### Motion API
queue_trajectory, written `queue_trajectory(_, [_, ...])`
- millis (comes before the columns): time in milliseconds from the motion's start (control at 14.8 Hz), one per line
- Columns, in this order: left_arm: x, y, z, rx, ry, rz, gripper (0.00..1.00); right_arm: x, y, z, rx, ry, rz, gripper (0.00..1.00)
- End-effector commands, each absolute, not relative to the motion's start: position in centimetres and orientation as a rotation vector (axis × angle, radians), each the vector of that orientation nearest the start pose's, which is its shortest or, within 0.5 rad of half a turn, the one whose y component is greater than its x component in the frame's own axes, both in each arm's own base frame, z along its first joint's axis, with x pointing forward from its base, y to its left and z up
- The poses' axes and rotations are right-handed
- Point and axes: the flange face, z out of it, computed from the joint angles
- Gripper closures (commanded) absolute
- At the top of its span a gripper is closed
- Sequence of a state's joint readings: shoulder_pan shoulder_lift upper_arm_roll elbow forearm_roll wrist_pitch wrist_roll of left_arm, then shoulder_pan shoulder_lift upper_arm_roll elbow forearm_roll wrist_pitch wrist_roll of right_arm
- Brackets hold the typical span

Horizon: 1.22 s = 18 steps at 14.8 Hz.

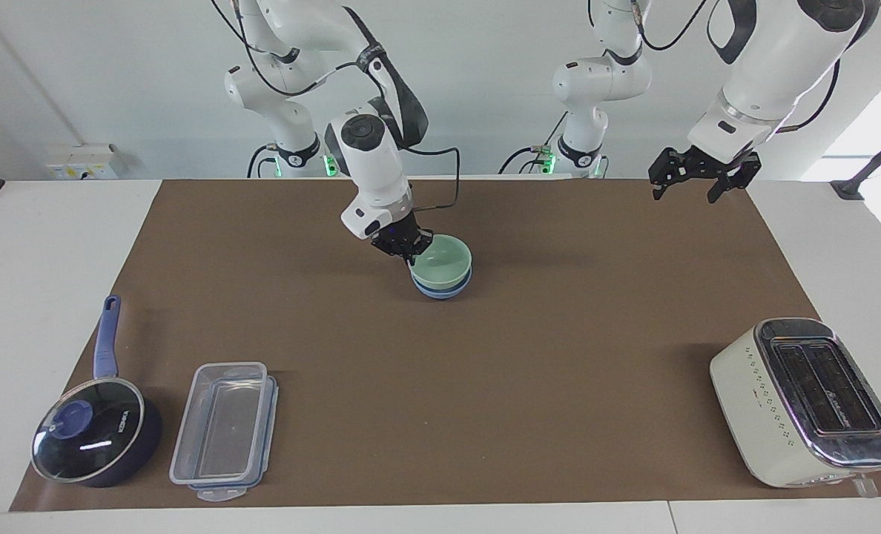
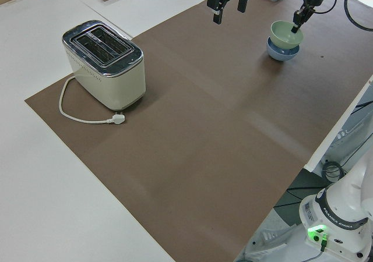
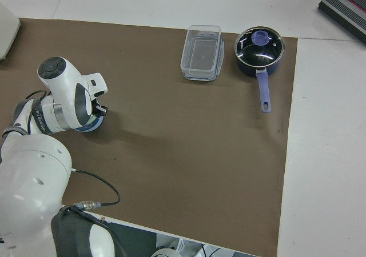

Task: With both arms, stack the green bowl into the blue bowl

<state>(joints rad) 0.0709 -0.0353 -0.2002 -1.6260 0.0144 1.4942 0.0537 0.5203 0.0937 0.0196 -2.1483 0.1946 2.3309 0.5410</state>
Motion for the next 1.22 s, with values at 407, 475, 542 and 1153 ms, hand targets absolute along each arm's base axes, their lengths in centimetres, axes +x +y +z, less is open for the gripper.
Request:
queue_trajectory(407, [52.5, -6.7, 61.4, -3.11, 0.279, 0.128, 0.0, 46.5, 29.6, 36.4, -2.947, 0.154, 0.006, 1.0])
queue_trajectory(475, [52.5, -6.7, 61.4, -3.131, 0.272, 0.13, 0.0, 46.5, 29.6, 36.4, -2.946, 0.154, 0.004, 1.0])
queue_trajectory(542, [52.6, -6.7, 61.4, -3.138, 0.263, 0.128, 0.0, 46.5, 29.6, 36.4, -2.946, 0.151, 0.004, 1.0])
queue_trajectory(1153, [52.4, -7.1, 61.4, -3.131, 0.279, 0.132, 0.0, 48.0, 27.3, 41.7, -2.928, 0.188, -0.006, 0.0])
